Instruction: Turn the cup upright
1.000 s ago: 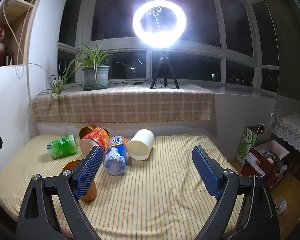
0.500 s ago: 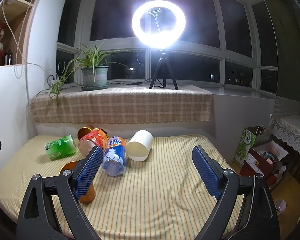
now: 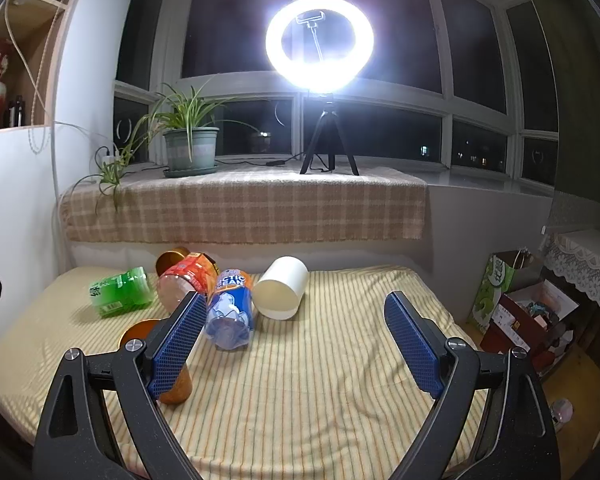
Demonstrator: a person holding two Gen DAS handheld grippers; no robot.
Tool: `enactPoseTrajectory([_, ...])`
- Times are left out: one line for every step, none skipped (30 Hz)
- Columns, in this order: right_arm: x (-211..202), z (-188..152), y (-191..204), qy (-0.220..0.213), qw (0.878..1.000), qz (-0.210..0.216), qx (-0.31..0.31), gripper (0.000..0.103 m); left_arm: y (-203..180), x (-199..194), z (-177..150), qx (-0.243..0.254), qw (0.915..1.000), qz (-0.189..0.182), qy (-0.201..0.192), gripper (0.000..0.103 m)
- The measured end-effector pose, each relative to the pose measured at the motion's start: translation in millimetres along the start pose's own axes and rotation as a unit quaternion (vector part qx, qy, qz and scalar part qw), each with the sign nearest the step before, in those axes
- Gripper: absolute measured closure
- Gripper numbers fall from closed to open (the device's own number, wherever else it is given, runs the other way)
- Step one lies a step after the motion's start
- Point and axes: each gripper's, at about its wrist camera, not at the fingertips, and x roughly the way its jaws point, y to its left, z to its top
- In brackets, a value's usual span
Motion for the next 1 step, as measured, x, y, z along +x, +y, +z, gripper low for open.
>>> enactPoseTrajectory([0.0, 0.0, 0.1, 0.0, 1.0, -0.001, 0.0, 0.012, -0.2, 0.0, -0.1, -0.001, 1.0, 0.0, 0.001, 0.0])
